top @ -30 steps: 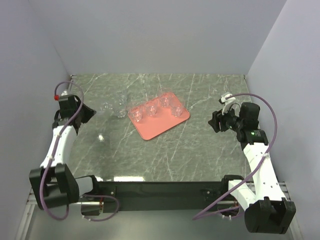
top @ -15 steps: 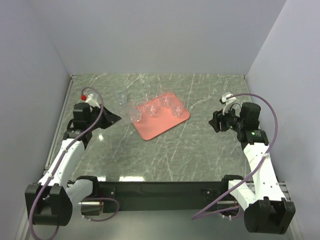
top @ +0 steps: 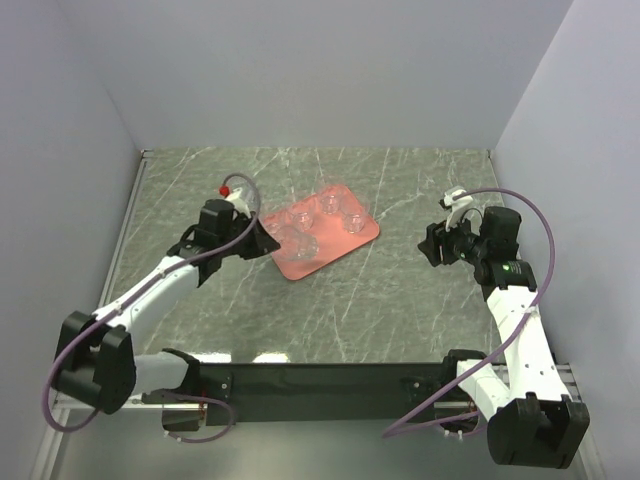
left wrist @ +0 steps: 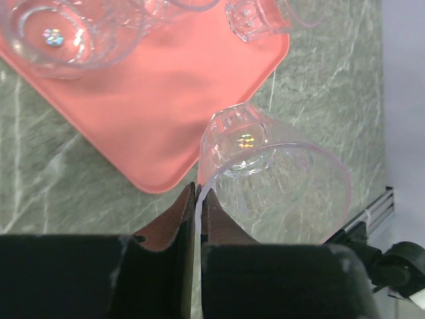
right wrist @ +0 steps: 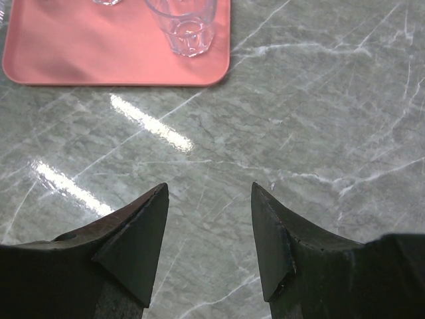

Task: Place the glasses into the tray

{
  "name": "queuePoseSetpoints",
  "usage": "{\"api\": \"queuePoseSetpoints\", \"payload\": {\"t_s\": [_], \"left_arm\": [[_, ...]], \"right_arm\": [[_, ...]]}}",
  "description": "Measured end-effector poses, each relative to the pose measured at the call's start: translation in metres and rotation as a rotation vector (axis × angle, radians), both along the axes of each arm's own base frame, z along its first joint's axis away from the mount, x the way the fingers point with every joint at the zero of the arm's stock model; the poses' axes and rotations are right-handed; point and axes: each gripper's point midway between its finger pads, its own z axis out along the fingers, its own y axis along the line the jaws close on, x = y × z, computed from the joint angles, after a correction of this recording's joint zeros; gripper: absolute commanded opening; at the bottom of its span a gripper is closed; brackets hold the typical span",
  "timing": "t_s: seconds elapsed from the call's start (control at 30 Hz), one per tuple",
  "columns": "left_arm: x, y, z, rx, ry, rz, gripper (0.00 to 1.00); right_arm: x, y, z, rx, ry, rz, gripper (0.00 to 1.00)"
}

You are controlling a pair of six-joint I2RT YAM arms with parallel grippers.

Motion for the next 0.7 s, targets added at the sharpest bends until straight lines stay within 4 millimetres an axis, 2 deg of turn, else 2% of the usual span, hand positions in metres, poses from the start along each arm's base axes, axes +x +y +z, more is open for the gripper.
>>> {"api": "queuePoseSetpoints", "payload": {"t_s": [0.13,0.37,0.7], "left_arm": [[0.007,-0.023,-0.002,0.041,-0.005,-0.032,0.00],[0.033,-0.056,-0.014,0.128,-0.021,-0.053,0.00],[0.077,-0.080,-0.035,0.263,-0.025,-0.044,0.01]], "right_arm": [[0.000,0.000,0.000,0.001,0.000,0.000,0.60],[0.000,-0.001,0.000,0.005,0.000,0.000,0.60],[0.000,-0.001,0.001,0.006,-0.002,-0.002,0.60]]}}
